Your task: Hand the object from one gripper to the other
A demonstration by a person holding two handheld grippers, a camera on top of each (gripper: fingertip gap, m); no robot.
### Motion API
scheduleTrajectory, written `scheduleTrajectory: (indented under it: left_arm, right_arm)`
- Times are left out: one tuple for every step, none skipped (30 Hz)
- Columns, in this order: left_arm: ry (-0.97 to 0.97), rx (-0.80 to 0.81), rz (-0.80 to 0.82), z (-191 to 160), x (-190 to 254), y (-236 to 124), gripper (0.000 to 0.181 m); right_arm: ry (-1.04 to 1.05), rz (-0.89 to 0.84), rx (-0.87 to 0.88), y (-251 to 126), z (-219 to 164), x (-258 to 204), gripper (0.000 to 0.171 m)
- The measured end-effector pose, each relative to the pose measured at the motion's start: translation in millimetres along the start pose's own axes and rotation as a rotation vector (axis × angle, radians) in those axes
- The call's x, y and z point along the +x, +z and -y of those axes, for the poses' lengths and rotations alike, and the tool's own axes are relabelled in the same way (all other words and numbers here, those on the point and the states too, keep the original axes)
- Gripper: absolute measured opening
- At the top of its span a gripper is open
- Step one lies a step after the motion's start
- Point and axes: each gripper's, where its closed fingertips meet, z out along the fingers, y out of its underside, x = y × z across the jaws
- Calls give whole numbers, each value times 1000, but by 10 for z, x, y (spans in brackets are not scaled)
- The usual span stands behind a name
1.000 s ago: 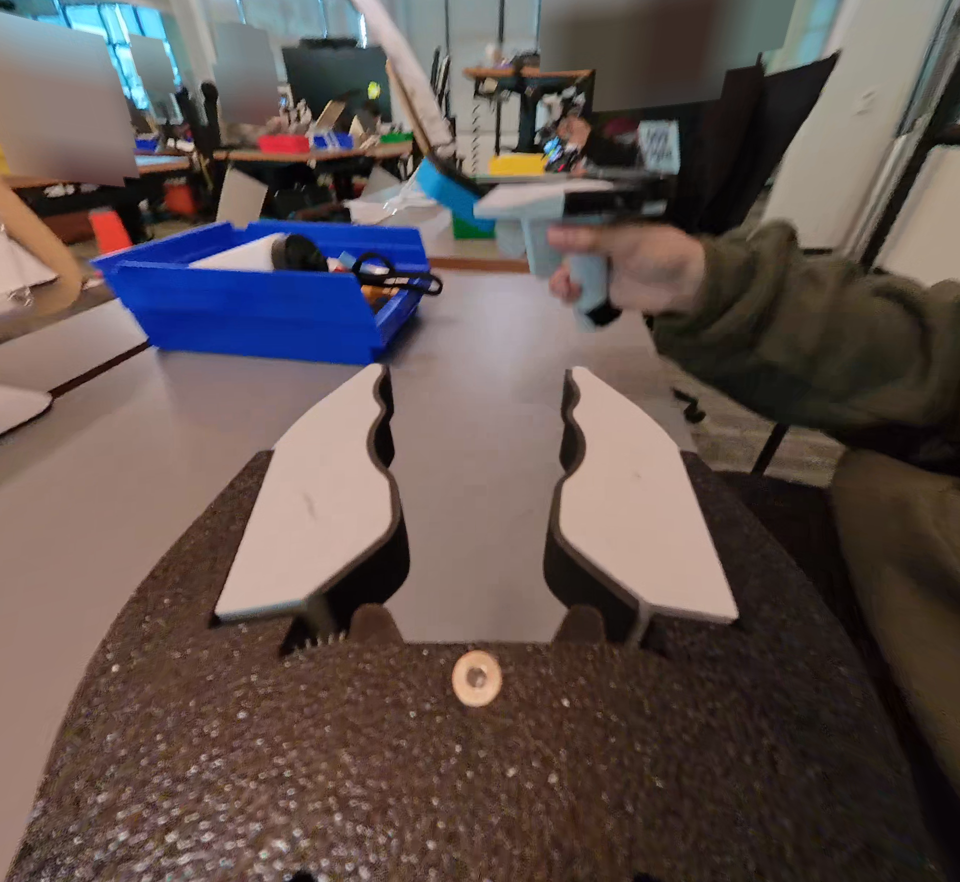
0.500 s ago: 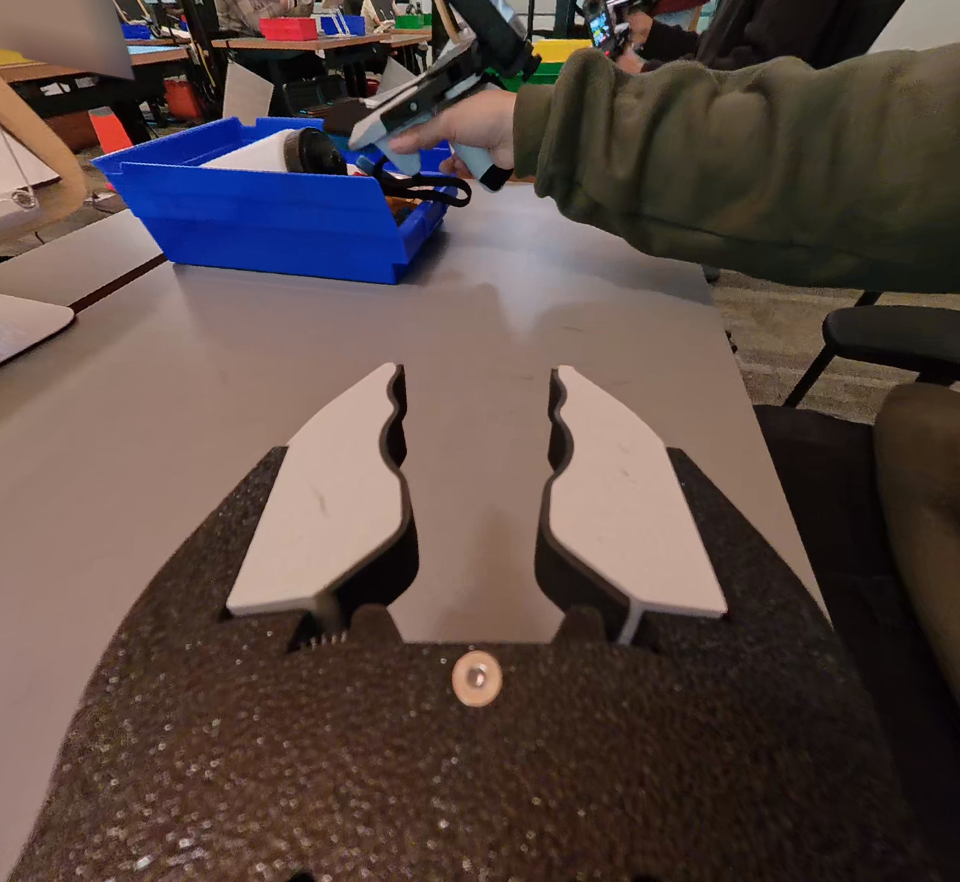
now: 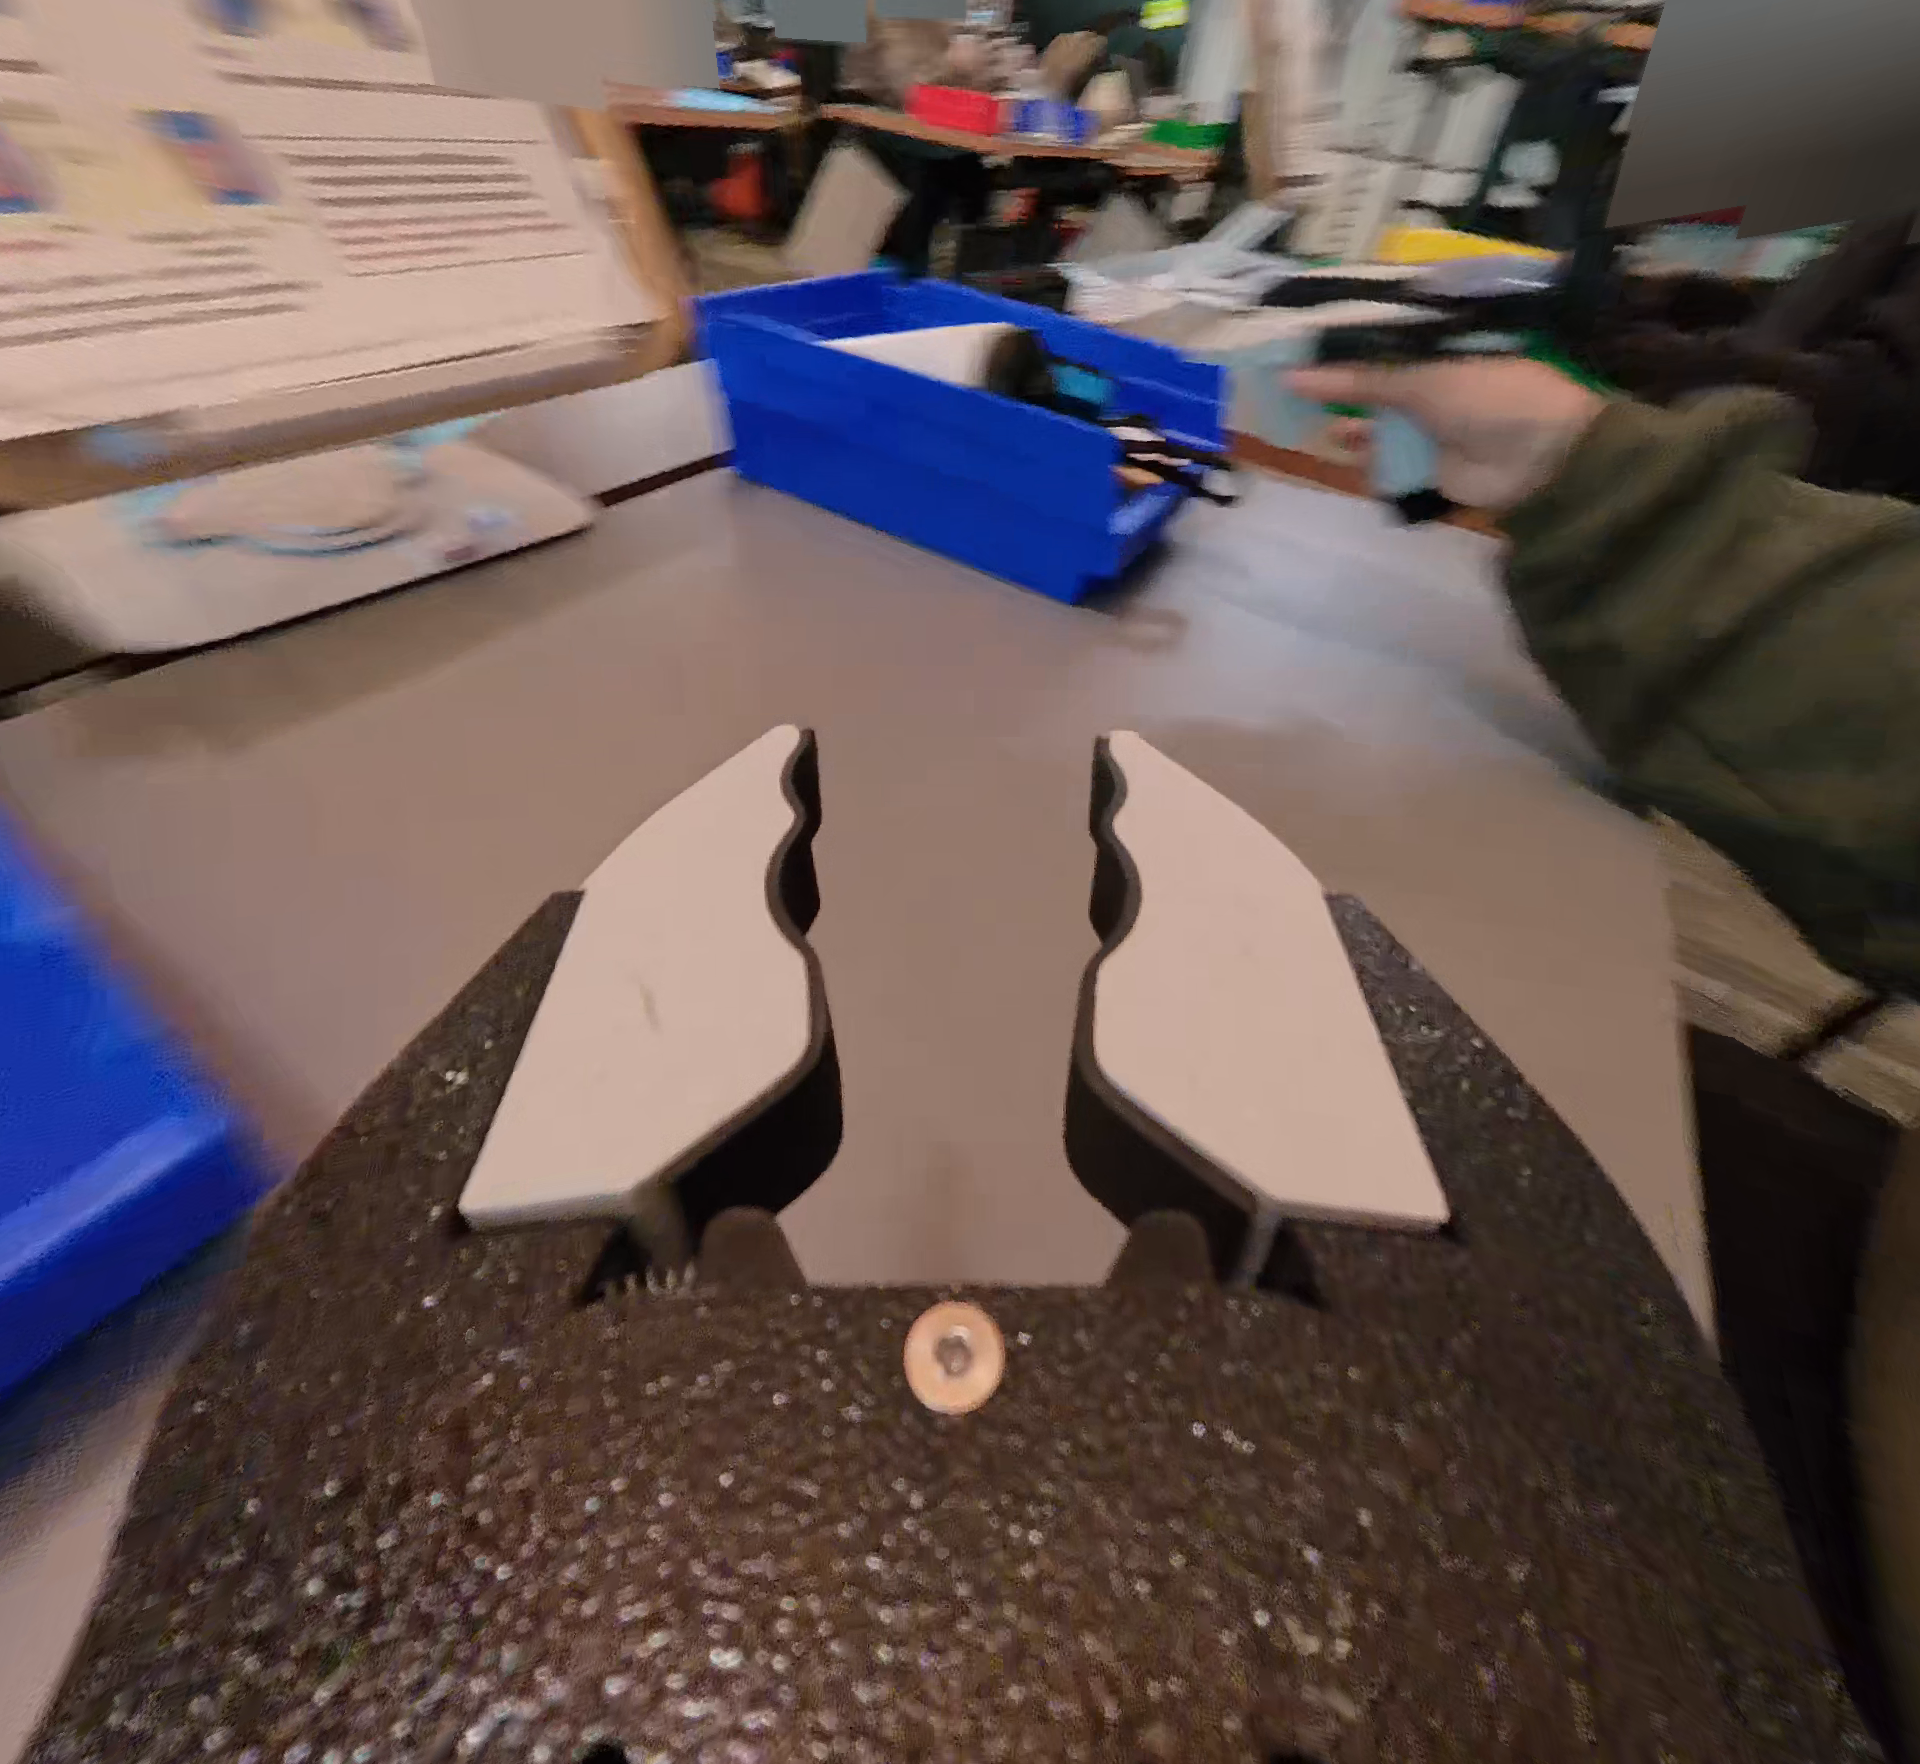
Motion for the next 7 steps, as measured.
scheduleTrajectory:
  left_arm:
    - [-21, -19, 100, 37, -209, -131, 47]
    - [-50, -48, 201, 53, -434, -279, 44]
    - [-76, -93, 291, 50, -658, -429, 42]
    - [-92, -162, 360, 26, -871, -571, 41]
    - [-106, -255, 410, -16, -1069, -698, 42]
    - [-130, -363, 451, -61, -1251, -811, 42]
    - [-150, -466, 483, -90, -1424, -898, 45]
  right_arm:
    - [-7, 26, 16, -106, -17, -100, 101]
    - [-11, 46, 26, -199, -46, -197, 100]
    - [-17, 71, 40, -276, -70, -304, 99]
    - [-21, 103, 55, -338, -87, -419, 98]
    - [-24, 136, 69, -386, -94, -529, 97]
    - [-25, 163, 86, -415, -76, -620, 93]
    - [-30, 190, 100, -431, -35, -700, 92]
